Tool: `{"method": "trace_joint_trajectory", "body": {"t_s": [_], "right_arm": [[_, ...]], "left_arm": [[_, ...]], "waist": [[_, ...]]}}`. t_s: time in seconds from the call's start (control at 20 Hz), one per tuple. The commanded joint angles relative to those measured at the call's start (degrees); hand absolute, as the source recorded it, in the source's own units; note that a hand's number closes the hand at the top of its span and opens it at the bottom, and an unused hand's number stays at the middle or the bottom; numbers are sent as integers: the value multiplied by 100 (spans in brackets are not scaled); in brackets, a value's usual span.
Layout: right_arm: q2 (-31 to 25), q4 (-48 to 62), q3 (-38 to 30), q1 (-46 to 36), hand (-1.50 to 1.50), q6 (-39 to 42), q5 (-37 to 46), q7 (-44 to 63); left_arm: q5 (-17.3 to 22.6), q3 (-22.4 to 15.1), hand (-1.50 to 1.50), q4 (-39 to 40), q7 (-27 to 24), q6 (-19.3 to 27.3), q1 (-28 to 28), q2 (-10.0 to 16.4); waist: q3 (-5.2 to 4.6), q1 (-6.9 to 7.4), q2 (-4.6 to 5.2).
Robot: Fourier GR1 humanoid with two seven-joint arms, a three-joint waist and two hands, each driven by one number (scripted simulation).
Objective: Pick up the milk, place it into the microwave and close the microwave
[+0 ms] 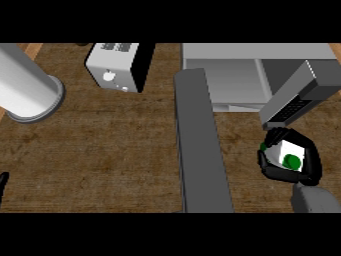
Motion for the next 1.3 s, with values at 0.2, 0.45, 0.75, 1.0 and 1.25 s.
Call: {"method": "trace_joint_trajectory", "body": {"t_s": [0.2,0.45,0.75,1.0,1.25], "right_arm": [[89,-1041,303,-283,150,-903,553,1122],[229,-158,234,-1466,150,-1287,775,1636],[346,1788,-79,-2886,150,-1675,951,1425],[79,3236,-424,-3782,150,-1591,972,734],[89,4253,-573,-4400,150,-1941,1125,261]], "left_arm": [[538,350,-150,-320,301,-147,151,111],[4,167,-150,228,-100,-197,-20,-53],[273,473,-150,37,57,-329,-42,79],[422,709,-150,654,-188,-578,-362,205],[252,435,-150,384,66,-474,-320,61]], "waist": [[1,25,3],[4,57,19],[8,159,48],[9,214,84],[15,333,127]]}}
